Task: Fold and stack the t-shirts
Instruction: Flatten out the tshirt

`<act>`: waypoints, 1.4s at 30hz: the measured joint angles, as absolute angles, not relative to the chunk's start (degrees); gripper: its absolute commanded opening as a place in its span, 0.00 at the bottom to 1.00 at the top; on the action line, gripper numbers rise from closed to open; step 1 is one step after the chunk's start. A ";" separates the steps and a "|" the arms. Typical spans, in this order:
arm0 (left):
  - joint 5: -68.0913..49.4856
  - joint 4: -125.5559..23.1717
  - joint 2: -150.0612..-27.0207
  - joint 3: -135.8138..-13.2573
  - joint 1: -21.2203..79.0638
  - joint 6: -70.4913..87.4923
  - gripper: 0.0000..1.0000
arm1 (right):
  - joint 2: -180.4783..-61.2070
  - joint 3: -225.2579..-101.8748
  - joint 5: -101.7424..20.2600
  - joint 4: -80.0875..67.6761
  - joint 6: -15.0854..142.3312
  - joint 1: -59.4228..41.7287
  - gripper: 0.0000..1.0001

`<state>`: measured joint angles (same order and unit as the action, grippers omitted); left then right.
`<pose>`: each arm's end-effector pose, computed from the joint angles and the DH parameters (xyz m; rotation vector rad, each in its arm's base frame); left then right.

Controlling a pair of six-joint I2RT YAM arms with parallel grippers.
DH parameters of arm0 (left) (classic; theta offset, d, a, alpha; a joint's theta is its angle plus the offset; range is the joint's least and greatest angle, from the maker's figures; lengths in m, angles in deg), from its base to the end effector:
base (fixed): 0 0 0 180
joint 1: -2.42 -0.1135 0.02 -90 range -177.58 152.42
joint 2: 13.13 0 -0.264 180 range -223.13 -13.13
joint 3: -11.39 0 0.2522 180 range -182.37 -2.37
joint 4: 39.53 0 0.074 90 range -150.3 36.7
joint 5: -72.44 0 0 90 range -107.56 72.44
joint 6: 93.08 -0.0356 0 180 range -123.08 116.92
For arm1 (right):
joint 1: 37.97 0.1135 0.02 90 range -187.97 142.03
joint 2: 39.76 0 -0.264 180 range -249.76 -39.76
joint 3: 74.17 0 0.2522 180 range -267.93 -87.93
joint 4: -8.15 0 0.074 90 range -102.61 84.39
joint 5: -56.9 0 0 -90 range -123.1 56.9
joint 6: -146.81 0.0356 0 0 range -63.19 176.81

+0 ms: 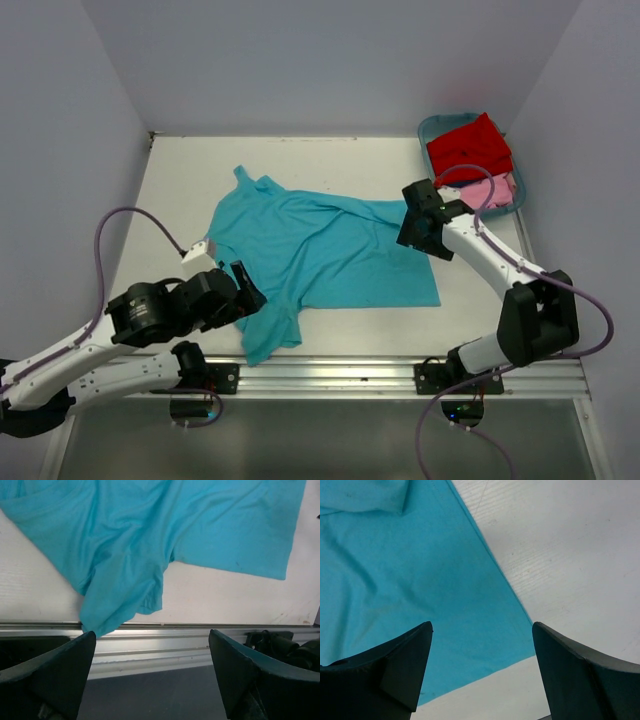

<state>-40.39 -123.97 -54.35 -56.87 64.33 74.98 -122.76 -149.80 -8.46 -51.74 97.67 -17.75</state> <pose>0.0610 -0.0849 0.3121 -0.5037 2.4859 -0.5207 0.2670 0.0825 0.2451 0.5733 2.5163 -0.2215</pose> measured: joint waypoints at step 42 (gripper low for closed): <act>-25.97 -68.58 -113.38 -62.37 9.45 28.47 0.00 | -134.52 -155.13 -19.39 -44.09 89.52 -17.75 0.00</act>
